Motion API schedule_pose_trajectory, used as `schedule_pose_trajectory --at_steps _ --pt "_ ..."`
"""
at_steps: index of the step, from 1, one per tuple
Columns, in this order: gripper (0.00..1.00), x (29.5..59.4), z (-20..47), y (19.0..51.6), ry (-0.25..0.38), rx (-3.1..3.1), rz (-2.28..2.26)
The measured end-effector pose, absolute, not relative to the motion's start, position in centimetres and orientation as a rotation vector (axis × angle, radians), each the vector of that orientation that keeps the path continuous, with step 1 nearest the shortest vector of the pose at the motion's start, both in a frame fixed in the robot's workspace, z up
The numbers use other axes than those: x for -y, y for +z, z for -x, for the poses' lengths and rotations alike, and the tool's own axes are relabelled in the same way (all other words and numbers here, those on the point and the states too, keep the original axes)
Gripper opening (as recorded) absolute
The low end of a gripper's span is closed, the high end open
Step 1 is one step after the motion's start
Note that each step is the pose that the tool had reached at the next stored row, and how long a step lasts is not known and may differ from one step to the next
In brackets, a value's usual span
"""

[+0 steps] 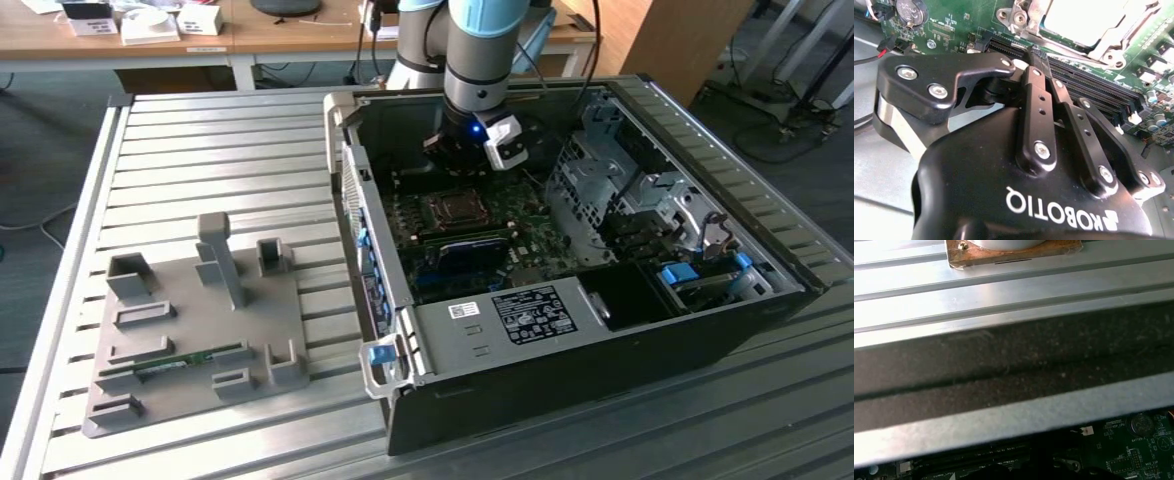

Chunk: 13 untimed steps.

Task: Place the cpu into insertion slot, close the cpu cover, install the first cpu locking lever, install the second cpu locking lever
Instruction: 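Install the first cpu locking lever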

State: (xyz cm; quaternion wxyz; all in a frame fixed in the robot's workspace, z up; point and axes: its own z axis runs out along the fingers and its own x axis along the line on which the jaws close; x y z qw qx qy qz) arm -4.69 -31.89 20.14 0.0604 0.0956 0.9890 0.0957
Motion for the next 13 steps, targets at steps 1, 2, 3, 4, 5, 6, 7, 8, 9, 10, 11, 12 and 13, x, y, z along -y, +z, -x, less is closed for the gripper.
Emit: schedule_pose_trajectory --at_steps 1,2,3,4,5,6,7,8,9,10,11,12,13 --pt "0.11 31.89 4.71 20.14 0.289 -2.992 -0.293" --pt "0.11 31.89 4.73 20.14 0.289 -2.991 -0.297" --pt "0.11 31.89 4.75 20.15 0.289 -2.991 -0.303" --pt "0.11 31.89 4.77 20.15 0.289 -2.99 -0.308" --pt "0.11 31.89 4.8 20.15 0.29 -2.989 -0.314" --pt "0.11 31.89 4.84 20.15 0.291 -2.987 -0.321" --pt "0.11 31.89 4.89 20.15 0.292 -2.986 -0.33" --pt "0.11 31.89 4.92 20.15 0.293 -2.984 -0.339" --pt "0.11 31.89 4.95 20.15 0.294 -2.983 -0.348" --pt "0.11 31.89 4.98 20.15 0.295 -2.981 -0.358" --pt "0.11 31.89 5.0 20.15 0.296 -2.979 -0.368" --pt "0.11 31.89 5.03 20.15 0.297 -2.977 -0.377" --pt "0.11 31.9 5.07 20.15 0.298 -2.976 -0.387"
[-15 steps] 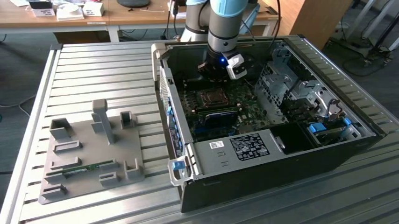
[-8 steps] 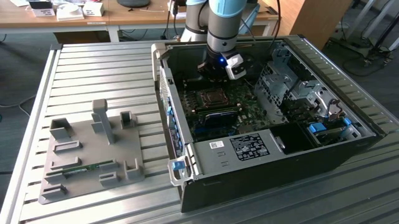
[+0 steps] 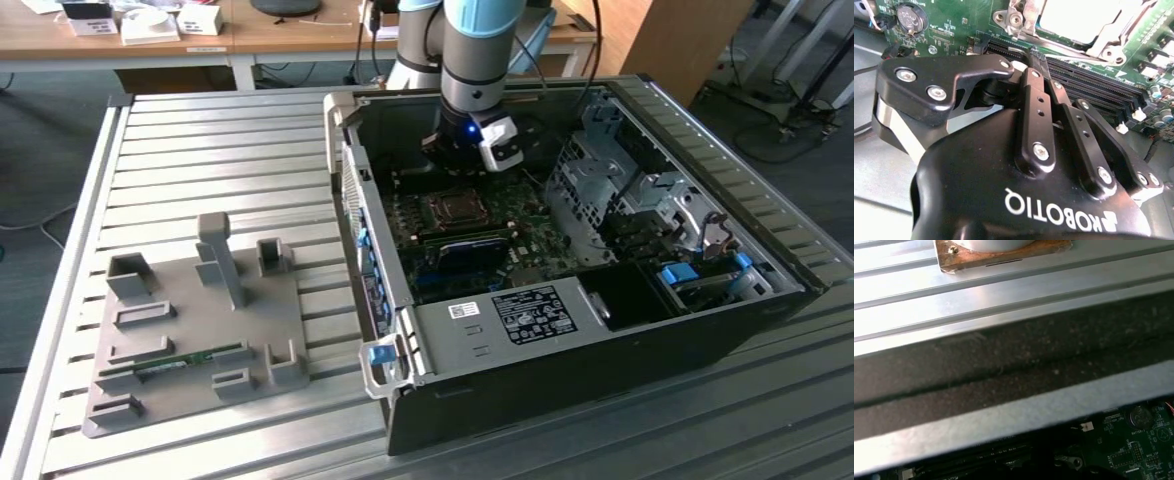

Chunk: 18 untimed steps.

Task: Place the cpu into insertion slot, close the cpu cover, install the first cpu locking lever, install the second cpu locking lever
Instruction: 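Install the first cpu locking lever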

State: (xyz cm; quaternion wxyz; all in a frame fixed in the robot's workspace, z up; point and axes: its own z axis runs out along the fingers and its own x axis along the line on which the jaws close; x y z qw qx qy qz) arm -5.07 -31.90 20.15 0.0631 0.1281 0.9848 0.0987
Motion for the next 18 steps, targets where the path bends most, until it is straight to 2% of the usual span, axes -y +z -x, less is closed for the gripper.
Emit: schedule_pose_trajectory --at_steps 18 --pt "0.11 31.89 5.57 20.27 0.339 -2.955 -0.481"
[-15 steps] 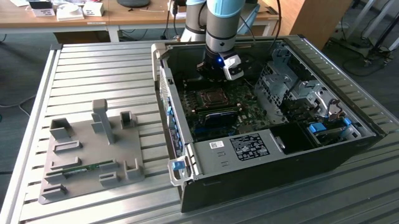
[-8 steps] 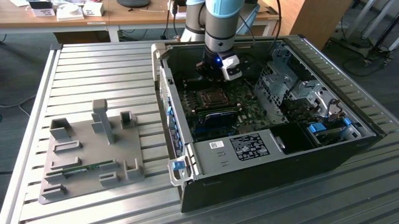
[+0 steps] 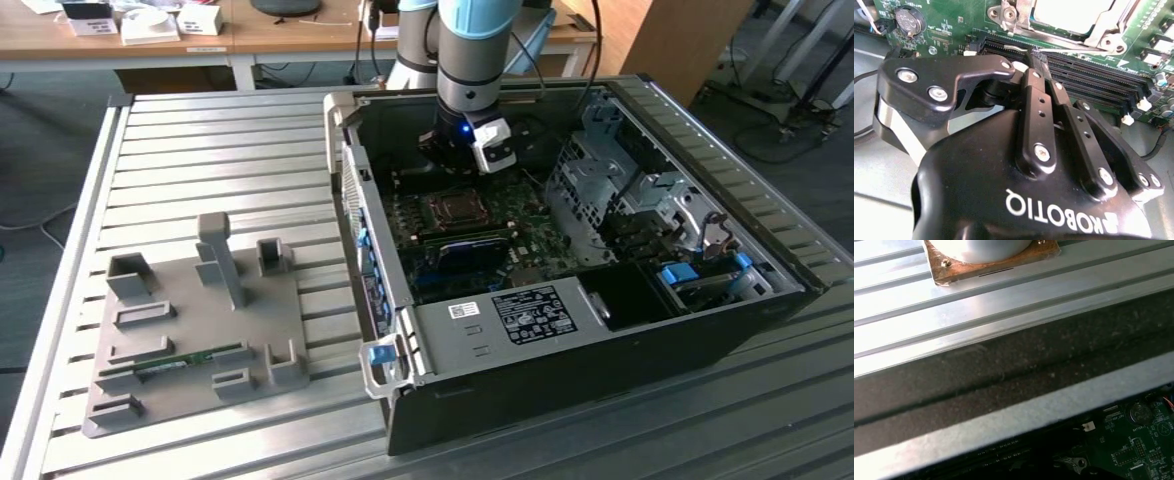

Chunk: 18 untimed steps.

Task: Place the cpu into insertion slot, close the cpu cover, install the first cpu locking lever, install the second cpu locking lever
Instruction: 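Install the first cpu locking lever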

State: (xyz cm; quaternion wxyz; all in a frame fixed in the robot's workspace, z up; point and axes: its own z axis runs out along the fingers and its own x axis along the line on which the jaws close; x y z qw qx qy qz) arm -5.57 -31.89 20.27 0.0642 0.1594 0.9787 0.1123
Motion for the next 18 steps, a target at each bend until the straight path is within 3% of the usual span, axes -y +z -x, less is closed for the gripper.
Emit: schedule_pose_trajectory --at_steps 18 --pt "0.11 31.97 5.89 19.61 0.317 -2.916 -0.466"
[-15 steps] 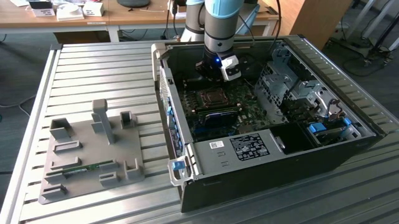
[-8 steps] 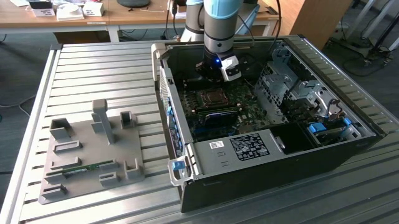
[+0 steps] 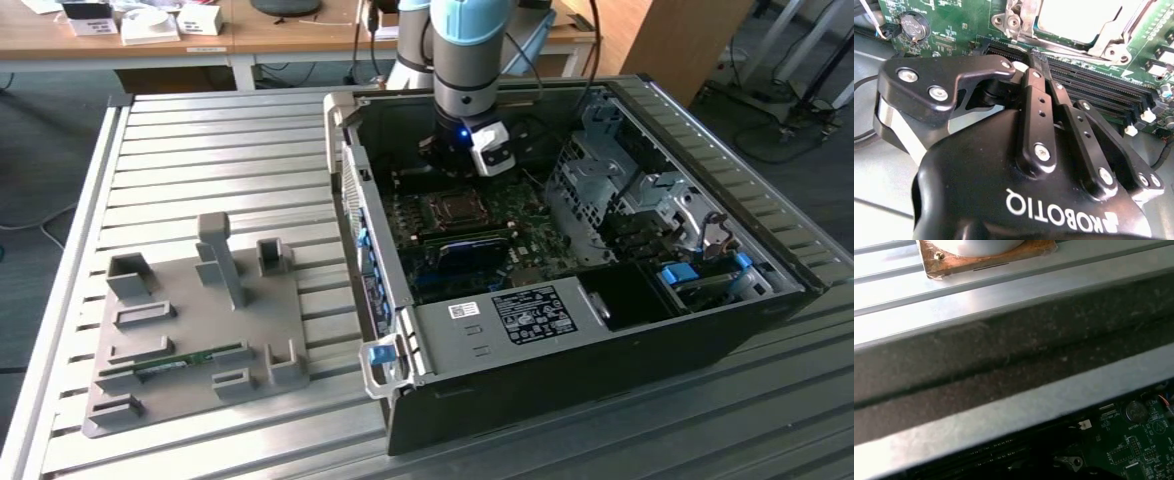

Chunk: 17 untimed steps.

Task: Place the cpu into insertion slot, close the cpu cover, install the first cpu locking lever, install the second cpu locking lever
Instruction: 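Install the first cpu locking lever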

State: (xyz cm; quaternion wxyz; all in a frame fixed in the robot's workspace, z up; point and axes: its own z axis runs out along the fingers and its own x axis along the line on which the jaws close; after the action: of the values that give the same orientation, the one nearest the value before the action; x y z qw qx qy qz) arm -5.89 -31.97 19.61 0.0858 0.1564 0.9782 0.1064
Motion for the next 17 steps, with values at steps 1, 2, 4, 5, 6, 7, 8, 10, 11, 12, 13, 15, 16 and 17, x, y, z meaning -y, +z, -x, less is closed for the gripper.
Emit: schedule_pose_trajectory --at_steps 1,2,4,5,6,7,8,10,11,12,13,15,16,17 --pt "0.11 31.97 5.96 19.53 0.317 -2.913 -0.465" --pt "0.11 31.97 6.03 19.47 0.316 -2.911 -0.465" --pt "0.11 31.97 6.1 19.41 0.316 -2.909 -0.464" --pt "0.11 31.97 6.1 19.4 0.316 -2.908 -0.464" --pt "0.11 31.97 6.11 19.39 0.315 -2.908 -0.463" --pt "0.11 31.97 6.11 19.38 0.315 -2.908 -0.463" --pt "0.11 31.97 6.12 19.37 0.314 -2.907 -0.463" --pt "0.11 31.97 6.12 19.37 0.314 -2.907 -0.463" --pt "0.11 31.97 6.12 19.36 0.314 -2.907 -0.463" --pt "0.11 31.97 6.12 19.36 0.313 -2.907 -0.463" --pt "0.11 31.97 6.12 19.36 0.311 -2.907 -0.463" --pt "0.11 31.98 6.12 19.37 0.307 -2.907 -0.462" --pt "0.11 31.99 6.11 19.37 0.305 -2.907 -0.462" --pt "0.11 31.99 6.11 19.36 0.302 -2.907 -0.462"
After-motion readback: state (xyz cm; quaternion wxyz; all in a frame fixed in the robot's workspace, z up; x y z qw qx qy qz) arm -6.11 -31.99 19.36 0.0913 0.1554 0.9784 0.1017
